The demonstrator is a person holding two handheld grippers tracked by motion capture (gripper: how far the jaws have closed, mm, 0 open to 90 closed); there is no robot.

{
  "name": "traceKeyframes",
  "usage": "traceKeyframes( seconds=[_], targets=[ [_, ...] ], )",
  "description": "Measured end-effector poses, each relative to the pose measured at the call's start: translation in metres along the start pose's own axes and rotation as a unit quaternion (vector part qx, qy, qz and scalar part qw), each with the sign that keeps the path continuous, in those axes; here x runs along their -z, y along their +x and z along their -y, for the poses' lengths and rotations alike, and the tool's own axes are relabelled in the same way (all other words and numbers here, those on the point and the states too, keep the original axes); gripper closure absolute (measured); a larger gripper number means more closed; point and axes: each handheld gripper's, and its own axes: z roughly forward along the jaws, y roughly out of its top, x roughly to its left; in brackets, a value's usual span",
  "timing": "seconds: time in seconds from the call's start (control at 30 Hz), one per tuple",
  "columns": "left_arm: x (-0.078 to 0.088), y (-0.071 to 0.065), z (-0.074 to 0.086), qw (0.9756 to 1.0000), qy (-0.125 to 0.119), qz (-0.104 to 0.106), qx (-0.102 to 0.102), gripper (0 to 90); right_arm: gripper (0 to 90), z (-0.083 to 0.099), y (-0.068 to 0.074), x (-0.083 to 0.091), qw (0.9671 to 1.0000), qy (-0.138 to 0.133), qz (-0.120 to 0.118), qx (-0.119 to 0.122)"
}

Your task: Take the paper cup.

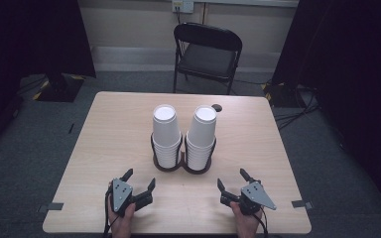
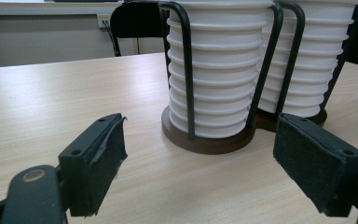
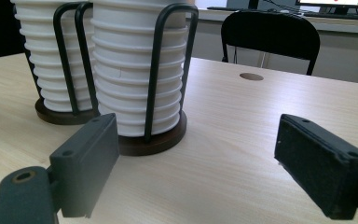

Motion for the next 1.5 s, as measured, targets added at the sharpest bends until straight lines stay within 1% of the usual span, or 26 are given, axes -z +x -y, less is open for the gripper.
traceKeyframes(
  seconds=[0.07,0.13,0.17,0.23,0.27,0.3,0.4,0.47,0.5,0.57,0.6,0.73,0.77,0.8,0.83,0.93,0.97,1.0,1.07,1.13,1.2,1.3,1.33,1.4,1.47,1.5],
  targets=[
    [0.000,0.000,0.000,1.0000,0.000,-0.001,0.000,16.6,13.1,0.000,0.000,0.000,1.0000,0.000,0.004,0.000],
    [0.000,0.000,0.000,1.0000,0.001,-0.001,-0.001,16.6,12.8,0.000,0.000,0.000,0.9999,-0.003,0.012,-0.008],
    [0.000,0.000,0.000,1.0000,0.001,-0.002,-0.001,16.6,12.9,0.000,-0.001,0.000,0.9997,-0.002,0.019,-0.015],
    [0.000,0.000,0.000,1.0000,0.001,-0.002,0.000,16.3,14.3,0.001,-0.002,0.001,0.9990,-0.007,0.036,-0.027],
    [0.000,0.000,0.000,1.0000,0.002,-0.004,0.001,15.7,14.3,0.001,-0.002,0.002,0.9990,-0.008,0.034,-0.029],
    [0.000,0.000,0.000,1.0000,-0.001,-0.004,0.007,15.7,14.1,0.001,-0.003,0.002,0.9991,-0.006,0.031,-0.029],
    [0.000,0.001,0.000,1.0000,0.001,-0.004,0.002,15.7,13.6,0.000,-0.001,0.002,0.9992,-0.002,0.031,-0.023],
    [0.000,0.000,0.000,1.0000,0.001,-0.003,0.000,15.8,13.3,0.000,-0.001,0.001,0.9994,0.001,0.025,-0.023],
    [0.000,0.000,0.000,1.0000,0.001,-0.003,0.000,15.8,13.3,0.000,-0.001,0.001,0.9994,0.002,0.028,-0.023],
    [0.000,0.000,0.000,1.0000,0.002,-0.005,-0.003,15.8,13.4,0.000,-0.001,0.000,0.9994,0.006,0.023,-0.025],
    [0.000,0.000,0.000,1.0000,0.001,-0.001,-0.001,15.8,13.5,-0.001,-0.001,-0.001,0.9993,0.010,0.022,-0.028],
    [0.000,0.000,0.000,1.0000,-0.002,-0.001,0.000,15.8,14.4,-0.002,0.001,-0.003,0.9993,0.016,0.018,-0.029],
    [0.000,0.000,0.000,1.0000,-0.002,0.000,0.000,15.9,15.3,-0.004,0.002,-0.003,0.9994,0.013,0.012,-0.031],
    [0.000,0.000,0.000,1.0000,-0.001,0.002,0.000,15.9,19.6,-0.007,0.004,-0.002,0.9992,0.009,0.001,-0.038],
    [0.000,0.000,0.000,1.0000,-0.001,0.002,0.000,15.9,19.6,-0.007,0.004,-0.002,0.9992,0.009,0.001,-0.038],
    [0.000,0.000,0.000,1.0000,-0.002,0.003,0.000,15.9,22.5,-0.015,0.007,-0.003,0.9992,0.002,-0.011,-0.038],
    [0.000,0.000,0.000,1.0000,-0.002,0.003,0.000,15.9,22.5,-0.015,0.007,-0.003,0.9992,0.002,-0.011,-0.038],
    [0.000,0.000,0.000,1.0000,-0.002,0.003,0.000,15.9,24.2,-0.019,0.008,-0.004,0.9991,-0.001,-0.022,-0.035],
    [0.000,0.001,0.000,1.0000,0.000,0.000,0.002,15.9,26.4,-0.023,0.010,-0.006,0.9992,-0.001,-0.029,-0.029],
    [0.000,0.002,0.000,1.0000,0.000,0.003,0.006,15.9,27.3,-0.026,0.011,-0.007,0.9993,-0.003,-0.032,-0.020],
    [0.000,0.002,0.000,1.0000,0.000,0.005,0.007,15.9,27.9,-0.028,0.011,-0.008,0.9990,-0.005,-0.040,-0.018],
    [0.000,0.001,0.000,1.0000,-0.001,0.008,0.005,15.9,28.6,-0.032,0.012,-0.009,0.9989,-0.005,-0.043,-0.016],
    [0.001,0.001,0.000,0.9999,-0.003,0.010,0.000,15.9,29.1,-0.035,0.012,-0.009,0.9989,-0.004,-0.046,-0.013],
    [0.000,0.000,0.000,1.0000,-0.003,0.009,-0.001,15.9,30.2,-0.038,0.012,-0.009,0.9981,-0.007,-0.058,-0.019],
    [0.000,0.000,0.000,1.0000,-0.002,0.007,-0.003,16.0,30.4,-0.041,0.014,-0.009,0.9985,-0.018,-0.052,-0.006],
    [0.000,0.000,0.000,1.0000,-0.002,0.008,-0.003,16.0,30.6,-0.042,0.014,-0.010,0.9983,-0.021,-0.054,-0.007]
  ],
)
